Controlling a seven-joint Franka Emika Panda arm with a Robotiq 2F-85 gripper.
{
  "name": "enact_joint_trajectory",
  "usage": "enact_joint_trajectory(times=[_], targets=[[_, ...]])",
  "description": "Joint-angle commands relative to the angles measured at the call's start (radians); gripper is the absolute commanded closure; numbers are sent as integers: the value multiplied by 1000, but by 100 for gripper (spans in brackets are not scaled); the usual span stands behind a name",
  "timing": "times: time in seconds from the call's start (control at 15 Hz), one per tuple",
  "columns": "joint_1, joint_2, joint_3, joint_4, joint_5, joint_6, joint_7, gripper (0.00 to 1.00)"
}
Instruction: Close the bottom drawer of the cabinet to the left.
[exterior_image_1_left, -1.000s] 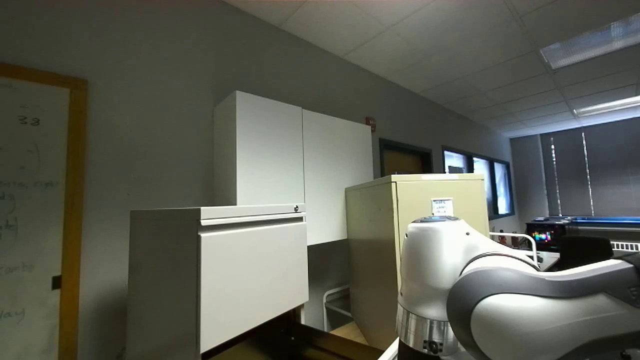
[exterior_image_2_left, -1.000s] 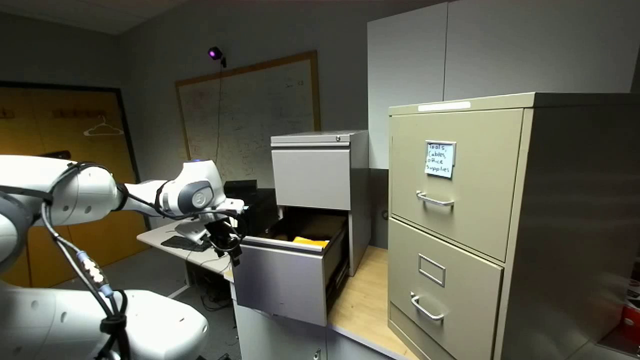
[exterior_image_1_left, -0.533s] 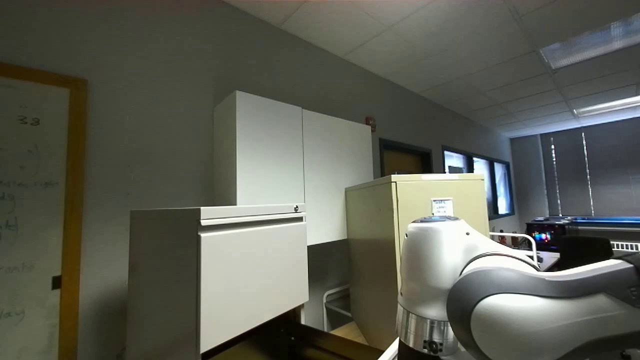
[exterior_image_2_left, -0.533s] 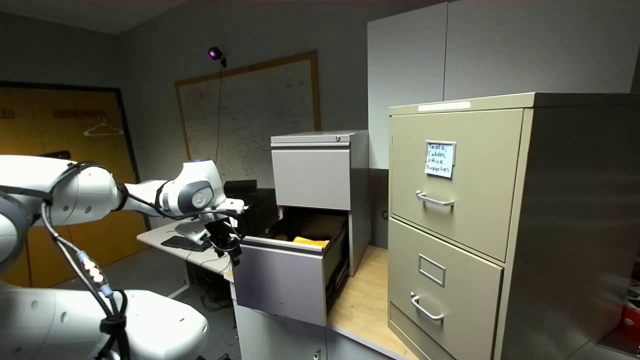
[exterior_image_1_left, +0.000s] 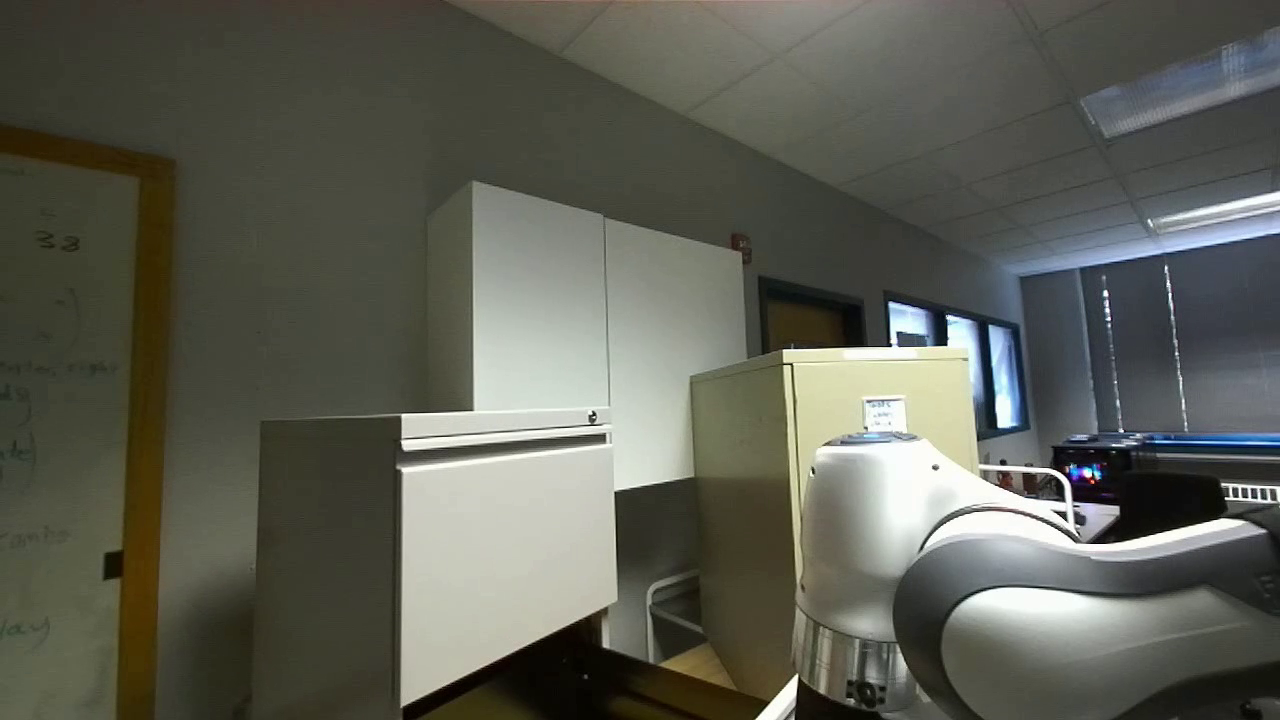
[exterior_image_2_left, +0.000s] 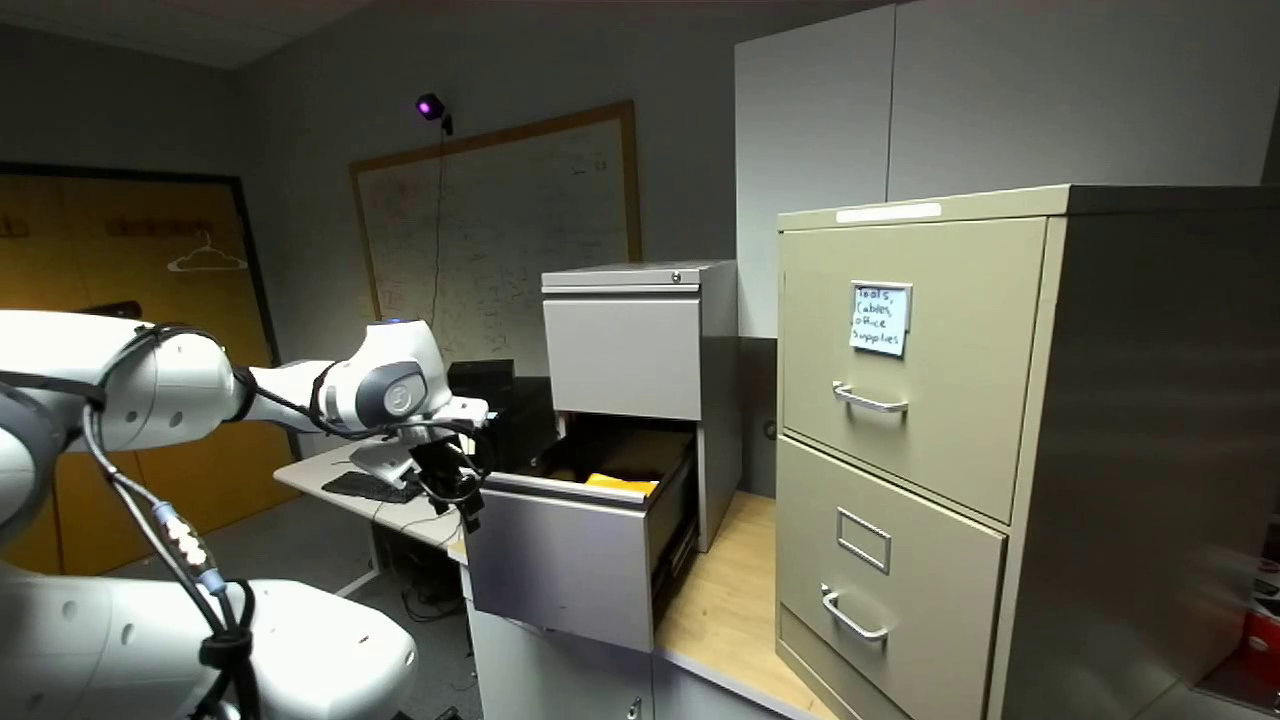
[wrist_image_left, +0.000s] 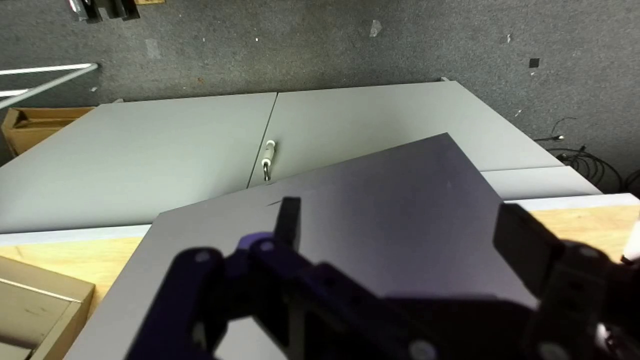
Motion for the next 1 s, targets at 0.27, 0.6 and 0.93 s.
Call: enact_joint_trajectory(times=[0.27, 0.6, 0.93], targets=[[6, 2, -6, 2, -6, -2, 4, 0], [-1, 0, 5, 2, -1, 23, 28, 0], [-2, 28, 40, 12, 5, 106, 82, 0]])
